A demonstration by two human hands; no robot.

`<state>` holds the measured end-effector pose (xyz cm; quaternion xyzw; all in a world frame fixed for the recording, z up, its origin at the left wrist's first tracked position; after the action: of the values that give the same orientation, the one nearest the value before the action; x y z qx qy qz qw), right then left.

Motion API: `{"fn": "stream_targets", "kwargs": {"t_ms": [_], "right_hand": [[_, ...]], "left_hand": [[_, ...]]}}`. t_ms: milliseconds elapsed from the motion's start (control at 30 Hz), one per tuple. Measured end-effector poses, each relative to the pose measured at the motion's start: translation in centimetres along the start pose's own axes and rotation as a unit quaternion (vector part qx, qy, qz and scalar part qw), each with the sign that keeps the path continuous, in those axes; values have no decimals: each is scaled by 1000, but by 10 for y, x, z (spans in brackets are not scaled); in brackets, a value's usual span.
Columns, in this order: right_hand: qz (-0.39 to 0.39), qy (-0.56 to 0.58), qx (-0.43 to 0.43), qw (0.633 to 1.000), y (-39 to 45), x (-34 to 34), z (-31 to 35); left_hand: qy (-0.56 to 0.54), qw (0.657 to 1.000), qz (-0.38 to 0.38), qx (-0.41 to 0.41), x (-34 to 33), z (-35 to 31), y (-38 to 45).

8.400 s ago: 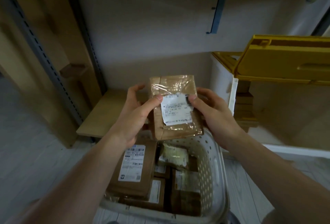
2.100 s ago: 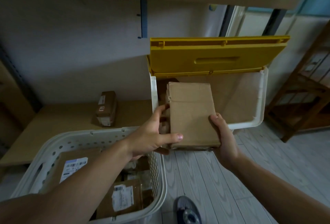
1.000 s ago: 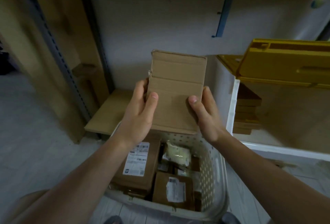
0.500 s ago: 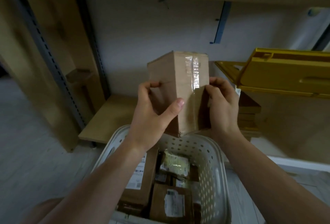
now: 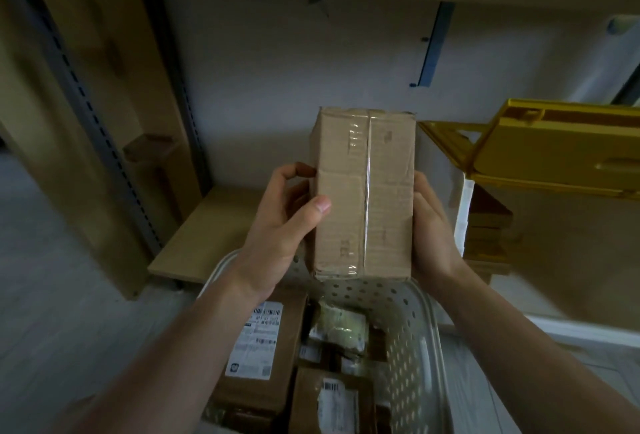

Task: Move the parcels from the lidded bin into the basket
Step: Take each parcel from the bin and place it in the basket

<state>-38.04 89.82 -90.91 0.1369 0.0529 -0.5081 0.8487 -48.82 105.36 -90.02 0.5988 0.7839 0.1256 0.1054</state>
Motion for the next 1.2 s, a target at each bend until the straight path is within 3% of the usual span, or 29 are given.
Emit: {"fn": "stream_targets", "kwargs": {"t_ms": [233,367,567,733,833,1100,1200], "right_hand": [[0,8,-16,1000,8,1,-7],[-20,35,-50,998,10,5,-12],[-86,-24,43,995,13,6,0],[-99,-76,132,983,10,4,6],[-96,-83,150,980,10,4,8],[-74,-91,119,986,4,1,13],[13,-45,35,998,2,-2,6]], "left_hand": [[10,999,-32,9,1,10,6],[81,993,-86,1,4,8,7],[231,954,-184,-41,21,7,7],[130,986,-108,-10,16,14,3],[132,986,-100,0,14,14,4],[74,990,-114,26,14,19,5],[-9,988,-151,31,14,21,7]]}}
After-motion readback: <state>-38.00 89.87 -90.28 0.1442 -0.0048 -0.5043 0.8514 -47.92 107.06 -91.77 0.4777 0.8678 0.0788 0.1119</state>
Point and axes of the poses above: each hand's wrist, its own y-axis towards the middle knuckle, its own x-axis out of the back of the hand, z = x × y, the point moved 4 cm from there along y, towards the middle knuckle, and after that the axes turned 11 degrees about y, right-handed, at the moved point
